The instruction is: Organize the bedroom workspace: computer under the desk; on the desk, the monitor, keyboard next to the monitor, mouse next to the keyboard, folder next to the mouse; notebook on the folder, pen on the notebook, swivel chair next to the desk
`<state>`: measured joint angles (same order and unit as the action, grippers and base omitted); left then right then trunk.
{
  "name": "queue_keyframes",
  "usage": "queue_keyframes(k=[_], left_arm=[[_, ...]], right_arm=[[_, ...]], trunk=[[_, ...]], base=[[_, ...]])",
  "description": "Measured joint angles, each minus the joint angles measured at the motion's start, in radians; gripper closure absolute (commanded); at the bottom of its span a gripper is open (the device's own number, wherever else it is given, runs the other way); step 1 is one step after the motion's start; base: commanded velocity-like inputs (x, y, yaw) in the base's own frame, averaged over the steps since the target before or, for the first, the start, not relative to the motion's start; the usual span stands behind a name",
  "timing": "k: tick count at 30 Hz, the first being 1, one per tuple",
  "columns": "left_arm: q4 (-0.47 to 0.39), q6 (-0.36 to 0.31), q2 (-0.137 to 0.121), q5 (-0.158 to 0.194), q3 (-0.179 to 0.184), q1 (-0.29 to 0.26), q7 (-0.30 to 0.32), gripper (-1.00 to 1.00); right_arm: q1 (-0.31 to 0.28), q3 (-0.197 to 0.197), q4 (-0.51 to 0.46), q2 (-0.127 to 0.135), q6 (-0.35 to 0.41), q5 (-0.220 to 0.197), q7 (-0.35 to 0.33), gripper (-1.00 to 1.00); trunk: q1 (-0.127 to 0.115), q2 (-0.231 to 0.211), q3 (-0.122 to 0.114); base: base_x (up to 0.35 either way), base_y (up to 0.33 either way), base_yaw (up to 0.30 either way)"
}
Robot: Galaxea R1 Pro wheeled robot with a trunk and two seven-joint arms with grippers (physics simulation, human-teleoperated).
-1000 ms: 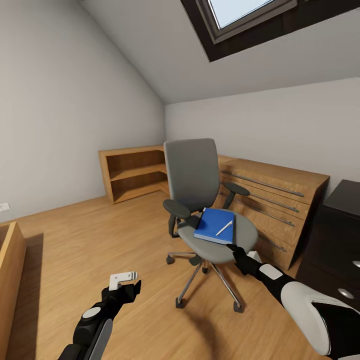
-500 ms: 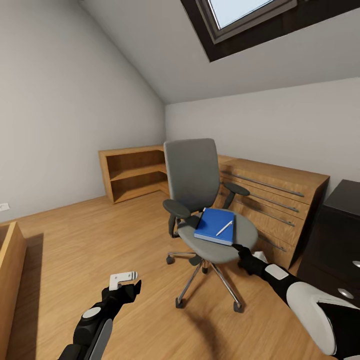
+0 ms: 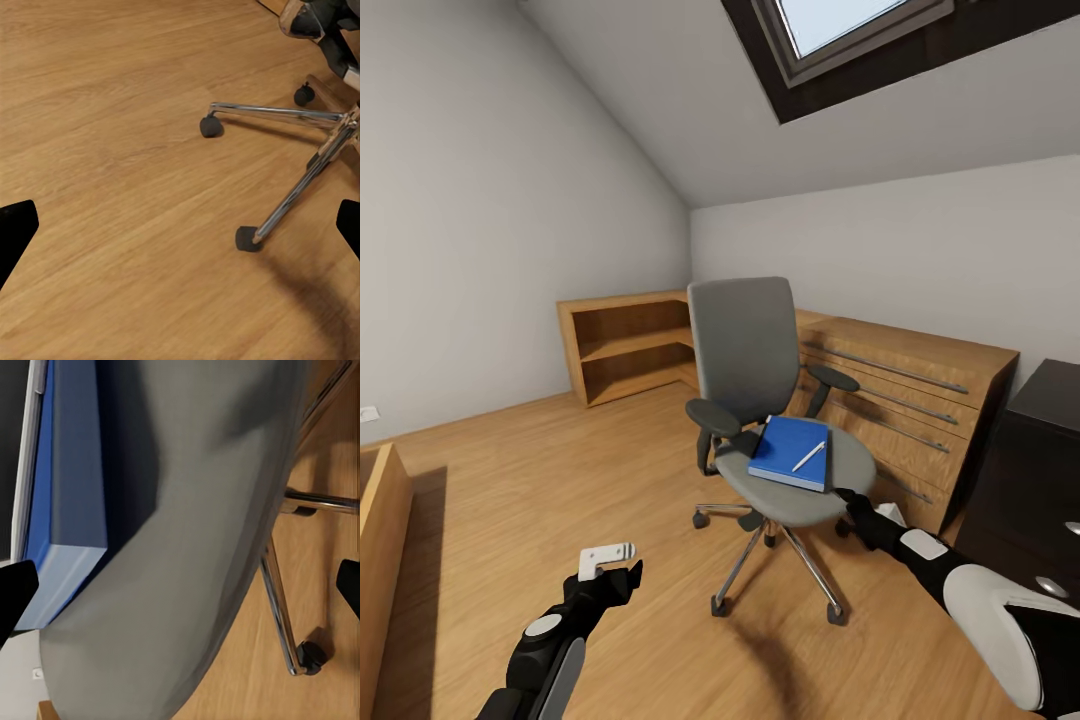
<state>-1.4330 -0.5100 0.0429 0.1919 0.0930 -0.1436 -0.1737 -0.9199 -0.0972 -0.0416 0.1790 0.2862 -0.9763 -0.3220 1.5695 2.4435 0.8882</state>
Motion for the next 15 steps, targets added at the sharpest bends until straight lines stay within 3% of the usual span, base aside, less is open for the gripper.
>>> queue_keyframes(k=[15], left_arm=[[0.000,0.000,-0.001,0.000,-0.001,0.000,0.000,-1.00]], right_arm=[[0.000,-0.003,0.002,0.049,-0.003,-0.016,0.003,-1.00]], trunk=[[0.000,0.000,0.000]], base=[[0.016,0.000,0.000]])
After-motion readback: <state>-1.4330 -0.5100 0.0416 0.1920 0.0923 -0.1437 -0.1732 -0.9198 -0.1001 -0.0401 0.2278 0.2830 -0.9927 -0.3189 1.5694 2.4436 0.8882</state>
